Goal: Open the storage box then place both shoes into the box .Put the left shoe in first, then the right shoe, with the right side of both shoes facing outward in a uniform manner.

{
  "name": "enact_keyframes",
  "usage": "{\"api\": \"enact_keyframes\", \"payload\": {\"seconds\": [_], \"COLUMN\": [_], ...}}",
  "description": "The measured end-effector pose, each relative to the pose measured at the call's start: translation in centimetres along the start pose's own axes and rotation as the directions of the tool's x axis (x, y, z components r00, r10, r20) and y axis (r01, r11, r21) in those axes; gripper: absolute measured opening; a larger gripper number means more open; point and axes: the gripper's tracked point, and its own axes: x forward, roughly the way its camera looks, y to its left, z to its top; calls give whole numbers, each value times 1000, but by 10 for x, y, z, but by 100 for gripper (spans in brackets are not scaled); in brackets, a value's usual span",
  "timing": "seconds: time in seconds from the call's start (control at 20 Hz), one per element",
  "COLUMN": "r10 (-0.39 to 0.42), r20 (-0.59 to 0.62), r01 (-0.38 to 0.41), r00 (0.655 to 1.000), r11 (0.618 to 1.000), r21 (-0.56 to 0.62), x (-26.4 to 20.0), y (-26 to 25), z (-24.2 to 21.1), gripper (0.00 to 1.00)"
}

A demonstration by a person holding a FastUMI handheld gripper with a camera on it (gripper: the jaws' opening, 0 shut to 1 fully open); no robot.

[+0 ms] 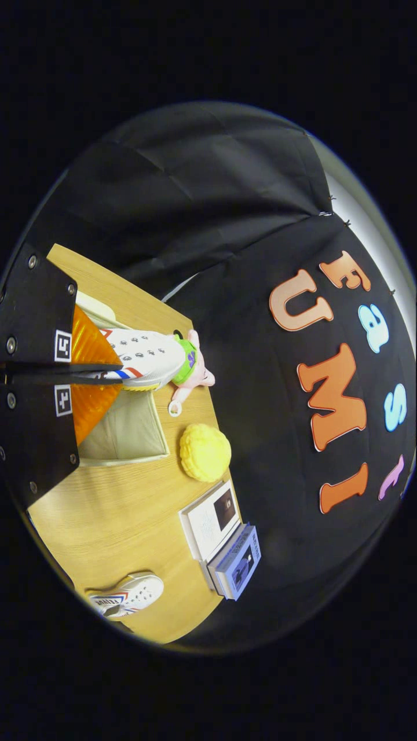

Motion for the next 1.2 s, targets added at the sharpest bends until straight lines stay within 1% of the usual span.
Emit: {"api": "enact_keyframes", "payload": {"seconds": [0.2,0.25,0.3,0.35,0.4,0.45,0.5,0.55,0.65,0.75,1.0,1.2], "r10": [1,-8,-5,-1,-1,1,-9,-24,-41,-54,-93,-139], "r20": [-16,-33,-78,-83,-50,-24,-12,-1,19,35,81,119], "r01": [0,8,3,-2,-1,-2,9,24,42,57,102,152], "r00": [1000,999,997,997,999,1000,1000,1000,999,998,992,983], "r11": [1000,1000,1000,999,1000,999,998,996,993,992,988,982], "r21": [15,3,-30,-38,-29,-37,-60,-82,-110,-113,-113,-112], "x": [2,6,8,7,7,6,3,2,-3,-9,-22,-35], "y": [7,7,7,10,12,13,10,6,-2,-11,-41,-76], "z": [-16,-22,-33,-35,-27,-19,-12,-7,1,9,38,62], "gripper": [0,0,0,3,3,8,20,49,86,99,99,99]}}
